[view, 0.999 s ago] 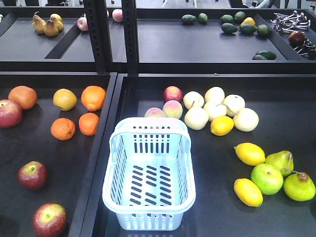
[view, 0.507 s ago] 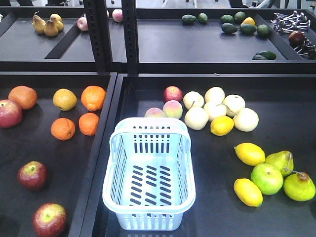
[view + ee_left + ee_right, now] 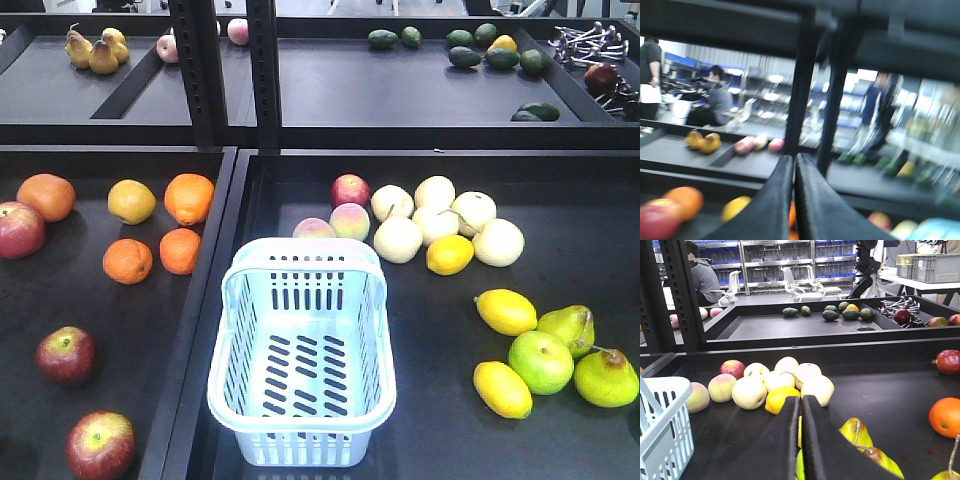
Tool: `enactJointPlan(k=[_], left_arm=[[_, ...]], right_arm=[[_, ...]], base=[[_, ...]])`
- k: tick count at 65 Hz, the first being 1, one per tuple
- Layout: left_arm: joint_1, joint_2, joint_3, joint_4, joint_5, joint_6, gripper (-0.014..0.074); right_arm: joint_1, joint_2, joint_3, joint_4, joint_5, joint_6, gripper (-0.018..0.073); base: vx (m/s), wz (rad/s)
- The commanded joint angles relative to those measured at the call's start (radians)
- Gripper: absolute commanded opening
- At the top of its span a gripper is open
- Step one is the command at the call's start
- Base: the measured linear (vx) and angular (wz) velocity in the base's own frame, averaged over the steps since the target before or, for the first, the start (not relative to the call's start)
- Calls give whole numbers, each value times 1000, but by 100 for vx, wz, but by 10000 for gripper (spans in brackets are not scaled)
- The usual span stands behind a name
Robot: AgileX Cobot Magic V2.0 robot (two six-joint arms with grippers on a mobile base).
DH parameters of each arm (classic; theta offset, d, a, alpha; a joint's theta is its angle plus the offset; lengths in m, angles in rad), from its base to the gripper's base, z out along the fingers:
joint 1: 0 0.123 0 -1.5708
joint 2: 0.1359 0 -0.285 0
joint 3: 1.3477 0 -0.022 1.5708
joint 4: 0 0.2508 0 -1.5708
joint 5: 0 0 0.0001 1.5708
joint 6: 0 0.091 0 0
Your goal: Pick three apples into basket with both arms
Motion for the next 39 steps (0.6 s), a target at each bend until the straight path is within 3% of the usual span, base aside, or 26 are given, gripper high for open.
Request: enactJointPlan(k=[1, 8, 39], left_arm=[[-7, -1, 12, -103, -128, -135, -6], [-7, -1, 12, -167, -160, -228, -6], [-7, -1, 12, -172, -180, -230, -6]], right_arm=[[-6, 1, 12, -7, -78, -10, -3], [-6, 1, 12, -7, -78, -10, -3], [-6, 1, 12, -7, -78, -10, -3]], base=[[0, 0], [0, 0], [0, 0]])
